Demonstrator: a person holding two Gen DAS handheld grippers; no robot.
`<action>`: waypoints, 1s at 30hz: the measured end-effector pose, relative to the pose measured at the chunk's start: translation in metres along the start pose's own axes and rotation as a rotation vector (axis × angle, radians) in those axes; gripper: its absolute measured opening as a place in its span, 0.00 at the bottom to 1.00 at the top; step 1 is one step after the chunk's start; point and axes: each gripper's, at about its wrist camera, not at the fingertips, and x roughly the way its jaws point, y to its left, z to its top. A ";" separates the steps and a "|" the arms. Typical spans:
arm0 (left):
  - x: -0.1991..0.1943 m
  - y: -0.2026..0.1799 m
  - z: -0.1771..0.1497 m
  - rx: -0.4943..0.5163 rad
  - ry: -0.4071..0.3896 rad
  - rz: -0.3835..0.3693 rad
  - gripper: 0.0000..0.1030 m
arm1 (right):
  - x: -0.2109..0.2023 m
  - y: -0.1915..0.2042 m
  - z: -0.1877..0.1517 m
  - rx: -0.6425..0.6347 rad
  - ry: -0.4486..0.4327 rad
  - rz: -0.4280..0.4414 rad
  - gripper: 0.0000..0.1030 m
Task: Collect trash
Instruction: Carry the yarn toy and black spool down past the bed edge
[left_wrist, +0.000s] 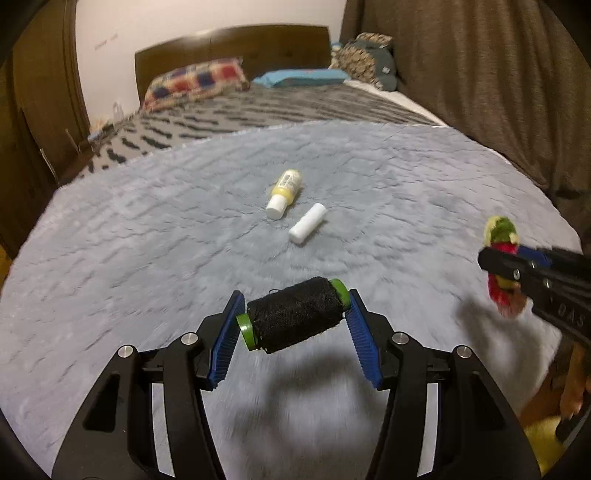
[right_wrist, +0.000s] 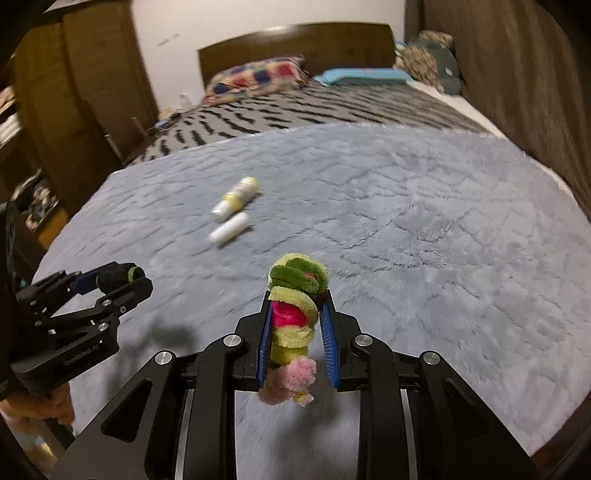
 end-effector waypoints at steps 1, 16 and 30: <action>-0.015 0.000 -0.006 0.009 -0.014 -0.004 0.51 | -0.017 0.006 -0.007 -0.022 -0.019 0.010 0.24; -0.141 -0.027 -0.151 0.072 -0.132 -0.077 0.52 | -0.103 0.046 -0.144 -0.121 -0.058 0.088 0.25; -0.061 -0.034 -0.274 -0.072 0.216 -0.109 0.51 | -0.036 0.040 -0.270 0.008 0.291 0.109 0.25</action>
